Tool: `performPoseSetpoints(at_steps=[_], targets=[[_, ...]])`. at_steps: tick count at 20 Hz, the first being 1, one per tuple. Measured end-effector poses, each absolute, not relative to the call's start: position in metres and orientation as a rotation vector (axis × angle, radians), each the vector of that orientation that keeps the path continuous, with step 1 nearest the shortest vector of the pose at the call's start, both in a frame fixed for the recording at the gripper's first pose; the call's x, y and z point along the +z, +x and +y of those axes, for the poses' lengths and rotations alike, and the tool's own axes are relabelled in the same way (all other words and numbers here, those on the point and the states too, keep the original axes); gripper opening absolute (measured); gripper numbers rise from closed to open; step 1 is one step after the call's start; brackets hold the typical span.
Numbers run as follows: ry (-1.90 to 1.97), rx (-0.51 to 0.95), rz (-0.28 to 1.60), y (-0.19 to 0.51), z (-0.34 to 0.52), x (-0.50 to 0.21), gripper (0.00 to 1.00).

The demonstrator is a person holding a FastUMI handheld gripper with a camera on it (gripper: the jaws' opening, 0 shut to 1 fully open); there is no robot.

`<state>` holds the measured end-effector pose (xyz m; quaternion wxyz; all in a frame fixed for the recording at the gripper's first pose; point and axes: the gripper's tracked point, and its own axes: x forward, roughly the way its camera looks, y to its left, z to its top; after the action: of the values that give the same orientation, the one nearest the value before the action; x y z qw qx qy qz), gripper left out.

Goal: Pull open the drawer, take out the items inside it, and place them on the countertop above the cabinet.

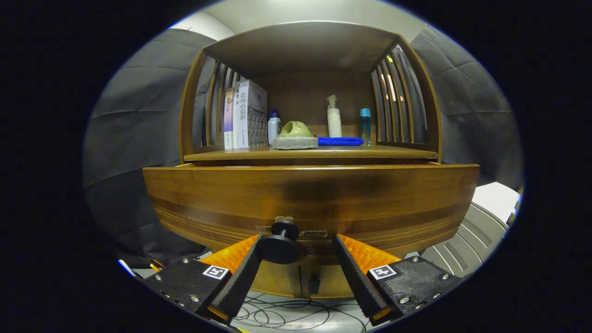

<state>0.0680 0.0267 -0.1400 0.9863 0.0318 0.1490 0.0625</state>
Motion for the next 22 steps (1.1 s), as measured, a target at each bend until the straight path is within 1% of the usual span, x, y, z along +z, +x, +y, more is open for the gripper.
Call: performPoseSetpoints(at_steps=[22], targets=[[0.063, 0.129, 0.302, 0.136, 0.032, -0.152, 0.95]])
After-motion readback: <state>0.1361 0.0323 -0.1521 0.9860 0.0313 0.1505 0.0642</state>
